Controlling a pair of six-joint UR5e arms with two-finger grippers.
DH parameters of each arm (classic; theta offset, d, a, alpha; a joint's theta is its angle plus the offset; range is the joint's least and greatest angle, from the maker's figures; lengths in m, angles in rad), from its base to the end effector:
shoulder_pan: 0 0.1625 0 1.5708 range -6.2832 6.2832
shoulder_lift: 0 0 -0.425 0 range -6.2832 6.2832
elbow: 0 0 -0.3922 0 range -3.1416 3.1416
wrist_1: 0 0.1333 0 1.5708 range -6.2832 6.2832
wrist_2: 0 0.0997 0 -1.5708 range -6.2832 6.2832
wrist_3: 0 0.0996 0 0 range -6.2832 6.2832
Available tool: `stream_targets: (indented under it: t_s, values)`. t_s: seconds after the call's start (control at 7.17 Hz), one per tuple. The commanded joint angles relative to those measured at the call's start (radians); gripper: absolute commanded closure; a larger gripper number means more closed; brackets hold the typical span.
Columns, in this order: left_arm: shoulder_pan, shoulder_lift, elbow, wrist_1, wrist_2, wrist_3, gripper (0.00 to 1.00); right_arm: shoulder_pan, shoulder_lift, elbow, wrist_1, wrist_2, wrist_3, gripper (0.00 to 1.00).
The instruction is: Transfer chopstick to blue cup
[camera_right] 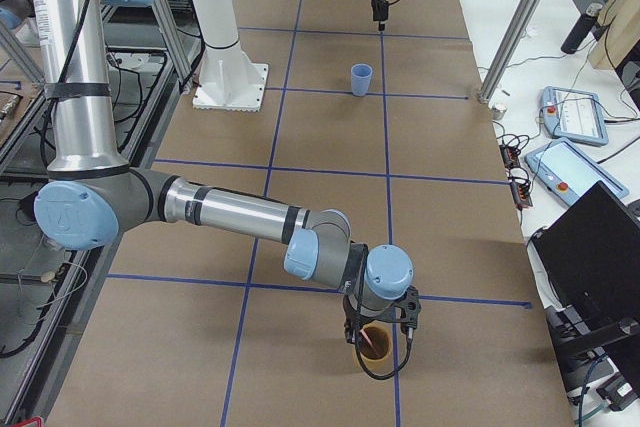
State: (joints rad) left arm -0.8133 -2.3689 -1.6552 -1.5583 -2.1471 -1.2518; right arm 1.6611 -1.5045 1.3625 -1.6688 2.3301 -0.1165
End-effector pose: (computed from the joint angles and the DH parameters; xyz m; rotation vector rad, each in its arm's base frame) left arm 0.4109 -0.5495 0.1339 -0.0016 1.0014 -0.2018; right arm 0.1092 -0.4882 0.7359 -0.1491 -0.7750 0.0663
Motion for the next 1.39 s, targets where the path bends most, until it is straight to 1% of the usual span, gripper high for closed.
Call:
stream_targets:
  t_s: [0.0, 0.28, 0.42, 0.56, 0.7, 0.84, 0.98, 1.25]
  values:
    - [0.002, -0.001, -0.002, 0.001, 0.001, 0.0, 0.02, 0.003, 0.001, 0.006, -0.003, 0.0, -0.002, 0.77]
    - [0.002, -0.009, -0.002, 0.001, 0.003, 0.0, 0.02, 0.06, -0.003, 0.016, -0.006, 0.0, -0.002, 0.78]
    - [0.002, -0.01, -0.002, 0.001, 0.003, -0.001, 0.02, 0.08, -0.006, 0.017, -0.006, 0.0, -0.002, 0.93]
    - [0.003, -0.01, -0.003, 0.001, 0.003, -0.001, 0.02, 0.088, -0.019, 0.03, -0.008, 0.0, -0.003, 1.0]
    - [0.002, -0.01, -0.003, 0.001, 0.003, -0.001, 0.02, 0.092, -0.038, 0.058, -0.009, 0.002, -0.003, 1.0]
    - [0.003, -0.007, -0.003, 0.001, 0.003, -0.001, 0.02, 0.097, -0.039, 0.085, -0.055, 0.002, -0.003, 1.0]
    - [0.003, -0.006, -0.003, 0.001, 0.003, -0.001, 0.02, 0.098, -0.037, 0.143, -0.119, 0.0, -0.003, 1.0]
    - [0.002, -0.003, -0.002, 0.0, 0.001, -0.001, 0.02, 0.127, -0.026, 0.266, -0.297, -0.002, -0.003, 1.0]
